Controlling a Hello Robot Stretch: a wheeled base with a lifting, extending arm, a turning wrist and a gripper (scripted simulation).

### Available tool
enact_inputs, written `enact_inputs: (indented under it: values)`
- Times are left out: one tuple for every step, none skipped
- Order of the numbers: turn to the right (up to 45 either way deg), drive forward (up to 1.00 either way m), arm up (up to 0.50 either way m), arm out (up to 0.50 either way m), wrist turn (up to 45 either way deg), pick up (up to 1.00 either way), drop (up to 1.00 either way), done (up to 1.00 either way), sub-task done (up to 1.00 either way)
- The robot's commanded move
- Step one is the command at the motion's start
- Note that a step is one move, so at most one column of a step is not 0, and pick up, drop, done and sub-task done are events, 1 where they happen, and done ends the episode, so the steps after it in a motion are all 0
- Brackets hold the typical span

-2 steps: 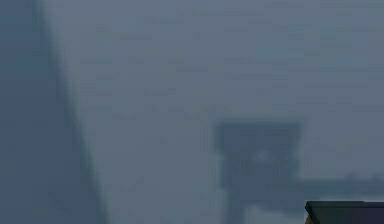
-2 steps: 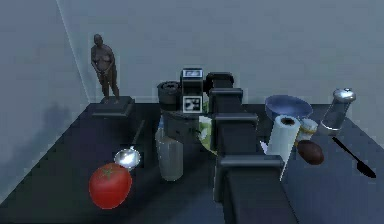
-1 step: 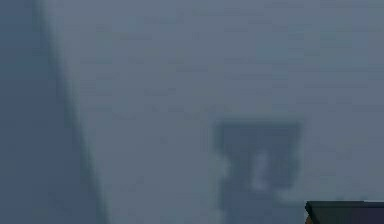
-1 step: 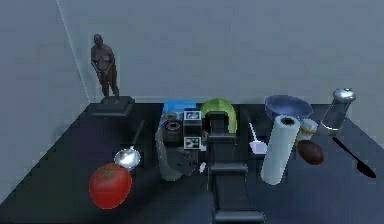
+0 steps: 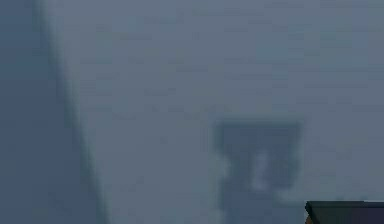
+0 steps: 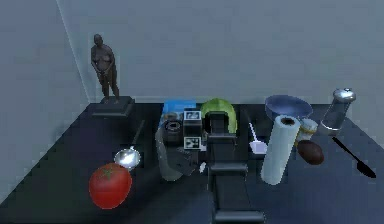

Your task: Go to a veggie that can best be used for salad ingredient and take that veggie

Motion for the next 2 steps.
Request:
enact_inputs:
  values:
    - [0.0, 0.0, 0.08, 0.0, 0.0, 0.0, 0.0, 0.0, 0.0]
    - [0.0, 0.0, 0.0, 0.0, 0.0, 0.0, 0.0, 1.0, 0.0]
